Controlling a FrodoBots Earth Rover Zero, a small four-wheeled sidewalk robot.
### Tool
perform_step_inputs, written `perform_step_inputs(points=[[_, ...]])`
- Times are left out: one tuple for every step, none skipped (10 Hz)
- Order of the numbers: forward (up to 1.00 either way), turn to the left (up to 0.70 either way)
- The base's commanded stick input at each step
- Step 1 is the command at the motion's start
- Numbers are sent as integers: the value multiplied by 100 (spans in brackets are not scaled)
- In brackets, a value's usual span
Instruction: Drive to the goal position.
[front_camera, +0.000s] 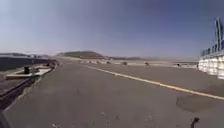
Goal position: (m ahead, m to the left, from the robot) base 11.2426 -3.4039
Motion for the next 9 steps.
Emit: perform_step_inputs(points=[[50, 0], [50, 0], [50, 0], [50, 0], [50, 0], [50, 0], [50, 0], [50, 0], [50, 0]])
